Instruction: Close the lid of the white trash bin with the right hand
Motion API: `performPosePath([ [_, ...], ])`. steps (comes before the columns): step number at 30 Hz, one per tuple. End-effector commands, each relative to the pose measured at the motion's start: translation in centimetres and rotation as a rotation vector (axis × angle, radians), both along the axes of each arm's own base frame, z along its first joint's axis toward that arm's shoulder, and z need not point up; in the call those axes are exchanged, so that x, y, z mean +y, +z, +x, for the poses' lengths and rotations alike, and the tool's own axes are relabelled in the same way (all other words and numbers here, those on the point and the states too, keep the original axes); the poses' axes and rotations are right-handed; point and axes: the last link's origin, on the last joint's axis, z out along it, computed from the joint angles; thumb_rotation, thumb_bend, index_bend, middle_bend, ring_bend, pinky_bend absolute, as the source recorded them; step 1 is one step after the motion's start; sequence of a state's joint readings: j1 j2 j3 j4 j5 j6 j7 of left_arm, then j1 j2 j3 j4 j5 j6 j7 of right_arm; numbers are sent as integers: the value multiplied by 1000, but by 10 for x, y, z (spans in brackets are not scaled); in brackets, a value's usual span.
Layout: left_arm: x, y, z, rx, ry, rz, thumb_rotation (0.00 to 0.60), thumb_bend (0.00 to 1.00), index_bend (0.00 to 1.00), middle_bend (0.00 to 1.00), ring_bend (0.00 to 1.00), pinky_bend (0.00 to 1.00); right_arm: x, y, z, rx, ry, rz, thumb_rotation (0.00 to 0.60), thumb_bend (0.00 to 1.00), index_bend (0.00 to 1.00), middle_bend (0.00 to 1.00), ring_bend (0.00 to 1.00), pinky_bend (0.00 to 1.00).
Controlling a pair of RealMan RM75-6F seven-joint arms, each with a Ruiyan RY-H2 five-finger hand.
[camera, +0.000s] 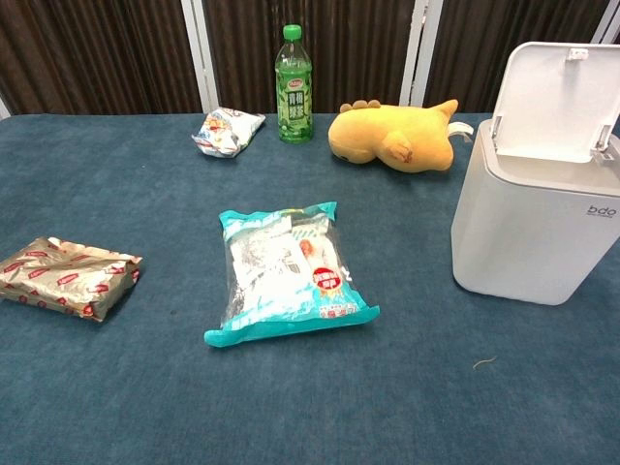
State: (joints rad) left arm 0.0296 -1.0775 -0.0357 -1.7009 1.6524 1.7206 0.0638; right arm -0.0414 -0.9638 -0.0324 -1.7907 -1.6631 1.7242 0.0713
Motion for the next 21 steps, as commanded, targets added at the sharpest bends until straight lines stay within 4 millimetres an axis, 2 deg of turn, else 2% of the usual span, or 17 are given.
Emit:
performPosePath([
  [1,0,-1,0,3,0,-4,600,223,417,0,5,264,0,-1,1,-7,6,3,600,171,0,0,0,175],
  [4,0,-1,0,3,5,-10,600,223,419,0,5,265,2,-3,3,-25,26,4,600,173,0,3,0,202],
  [5,0,-1,0,-1,6,-12,600,223,419,0,5,265,2,-3,4,-32,33,-6,600,185,0,41,2,210],
  [6,0,-1,0,-4,5,-14,600,223,418,0,5,265,0,-3,5,-42,45,-31,600,219,0,127,41,228],
  [7,0,0,0,-5,2,-14,600,223,418,0,5,265,-1,-3,6,-43,49,-50,600,263,0,226,110,271],
  [9,0,0,0,-9,2,-10,600,223,417,0,6,265,-8,-4,10,-36,56,-49,600,399,0,470,366,452],
  [11,0,0,-2,-11,9,-13,600,223,417,0,5,265,-18,-5,18,-27,61,-30,600,527,0,623,531,592],
  [13,1,0,-3,-17,17,-23,600,222,379,0,6,265,-32,-6,30,-3,72,-8,600,652,0,729,620,654],
  [15,1,1,-3,-19,17,-25,600,222,321,0,6,266,-46,-8,42,27,61,25,600,726,0,774,658,671],
  [21,0,0,-1,-8,8,-22,600,222,309,0,6,266,-83,-21,77,37,9,142,600,859,0,806,686,677],
])
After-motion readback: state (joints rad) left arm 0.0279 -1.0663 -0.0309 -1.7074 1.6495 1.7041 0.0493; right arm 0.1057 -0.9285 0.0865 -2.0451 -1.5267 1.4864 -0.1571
